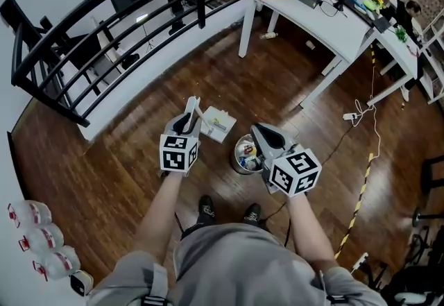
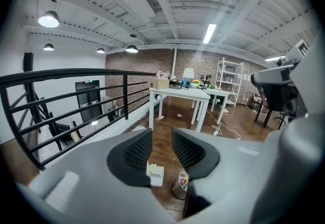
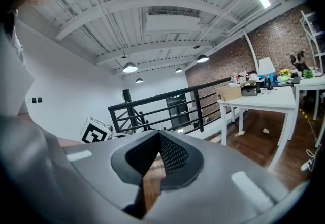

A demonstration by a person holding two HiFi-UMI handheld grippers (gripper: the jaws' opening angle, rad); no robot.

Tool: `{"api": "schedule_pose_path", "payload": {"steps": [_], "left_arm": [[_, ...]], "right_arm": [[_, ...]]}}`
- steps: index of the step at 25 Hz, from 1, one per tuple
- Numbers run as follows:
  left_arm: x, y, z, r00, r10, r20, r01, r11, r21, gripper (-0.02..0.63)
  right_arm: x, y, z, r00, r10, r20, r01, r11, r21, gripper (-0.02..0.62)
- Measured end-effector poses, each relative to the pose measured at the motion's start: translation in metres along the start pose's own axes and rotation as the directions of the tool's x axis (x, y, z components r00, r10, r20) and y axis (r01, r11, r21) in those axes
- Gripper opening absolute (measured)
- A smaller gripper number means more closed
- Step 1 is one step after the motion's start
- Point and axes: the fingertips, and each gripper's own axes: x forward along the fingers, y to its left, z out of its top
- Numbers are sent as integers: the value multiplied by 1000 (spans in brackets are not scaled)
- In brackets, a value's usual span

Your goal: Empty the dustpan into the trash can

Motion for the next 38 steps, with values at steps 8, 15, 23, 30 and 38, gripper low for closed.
{"api": "schedule_pose_path", "payload": {"steps": [8,15,23,30,38], "left_arm": [[69,48,-6,991,45,-127,-41,999,35,320],[114,62,-22,965,40,-260,-38,999,12,347],[126,53,-46,907,-13,-420,-17,998,-67,312],[126,56,-62,857,-28,-514,-36,993,-115,290],[127,52,-71,837,-61,-544,-64,976,-207,202]], "right_arm": [[10,-15,-11,999,-45,-25,46,999,27,0],[-1,-48,-16,992,-116,-47,119,992,51,0],[-11,-62,-24,988,-142,-57,146,987,70,0],[-18,-64,-30,987,-148,-63,153,985,81,0],[-26,-66,-38,986,-152,-65,158,983,96,0]]}}
